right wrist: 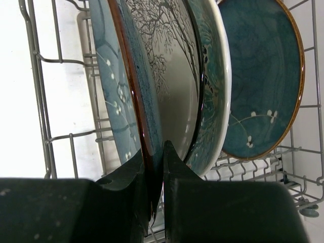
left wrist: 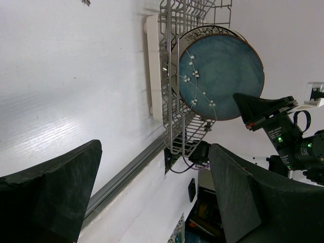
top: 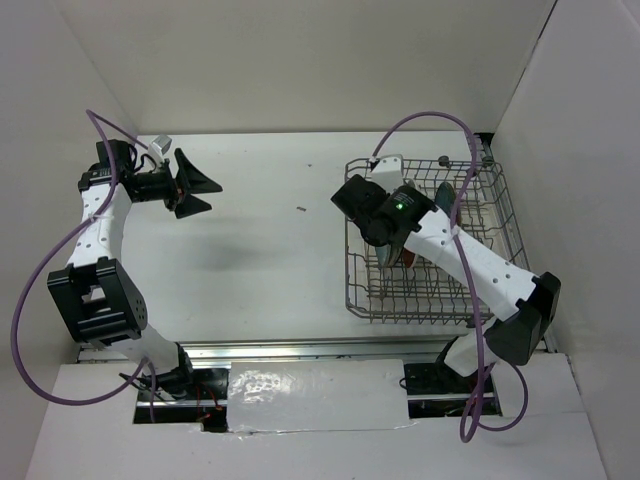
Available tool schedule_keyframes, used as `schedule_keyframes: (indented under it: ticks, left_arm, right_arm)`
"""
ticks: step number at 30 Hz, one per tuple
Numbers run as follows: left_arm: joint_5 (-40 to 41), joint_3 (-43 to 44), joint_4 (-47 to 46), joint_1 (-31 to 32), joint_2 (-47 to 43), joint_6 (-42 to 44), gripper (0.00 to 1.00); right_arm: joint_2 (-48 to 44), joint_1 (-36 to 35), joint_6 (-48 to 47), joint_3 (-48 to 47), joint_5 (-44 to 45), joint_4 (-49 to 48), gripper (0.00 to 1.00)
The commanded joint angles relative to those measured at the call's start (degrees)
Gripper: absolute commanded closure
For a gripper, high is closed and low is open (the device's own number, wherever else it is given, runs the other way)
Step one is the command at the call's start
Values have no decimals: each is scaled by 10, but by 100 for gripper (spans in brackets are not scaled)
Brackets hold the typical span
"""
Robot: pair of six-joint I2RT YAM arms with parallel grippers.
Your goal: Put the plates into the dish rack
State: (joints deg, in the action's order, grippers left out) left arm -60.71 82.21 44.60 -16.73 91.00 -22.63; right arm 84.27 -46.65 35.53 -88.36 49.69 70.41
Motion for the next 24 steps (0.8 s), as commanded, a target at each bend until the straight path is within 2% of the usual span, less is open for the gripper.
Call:
schedule_keyframes:
  ticks: [1, 14, 15, 16, 17, 19, 20, 21, 22, 24]
  left_arm:
    - [-11, 3, -1, -2, 7, 6, 1]
    - [-7, 8, 1, -4, 12, 10, 1]
    - [-7, 7, 1, -4, 14, 10, 1]
    - [-7, 6, 1, -4, 14, 10, 1]
    - [-9, 3, 0, -4, 14, 9, 1]
    - [-11, 1, -1, -4, 11, 10, 1]
    - [-10, 1, -1, -4, 12, 11, 1]
    - [-10, 0, 0, -5, 12, 11, 1]
    - [-9, 0, 0, -4, 12, 12, 1]
    - [-11, -5, -3, -4, 11, 10, 1]
  right_arm:
    - [-13, 4, 16, -8, 58, -39, 100]
    - [17, 12, -4, 10, 4, -79, 100]
    - [24, 12, -4, 7, -1, -77, 98]
    - [27, 12, -4, 2, -10, -76, 93]
    - [30, 11, -3, -1, -10, -74, 81]
    - [35, 12, -3, -7, -9, -70, 73]
    - [36, 11, -4, -8, -6, -70, 61]
    - [36, 12, -4, -9, -5, -70, 56]
    - [34, 12, -6, -11, -3, -70, 46]
    - [31, 12, -10, -18, -3, -69, 41]
